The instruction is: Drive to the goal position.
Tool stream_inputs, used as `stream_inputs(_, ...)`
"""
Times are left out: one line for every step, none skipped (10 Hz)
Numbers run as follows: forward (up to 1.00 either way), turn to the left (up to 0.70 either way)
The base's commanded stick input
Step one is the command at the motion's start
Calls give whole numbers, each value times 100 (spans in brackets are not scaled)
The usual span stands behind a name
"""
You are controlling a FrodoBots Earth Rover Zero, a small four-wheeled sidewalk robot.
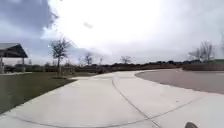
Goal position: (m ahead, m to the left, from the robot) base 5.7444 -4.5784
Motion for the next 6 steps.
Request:
stream_inputs(100, 0)
stream_inputs(100, 0)
stream_inputs(100, 0)
stream_inputs(100, 0)
stream_inputs(100, 0)
stream_inputs(100, 0)
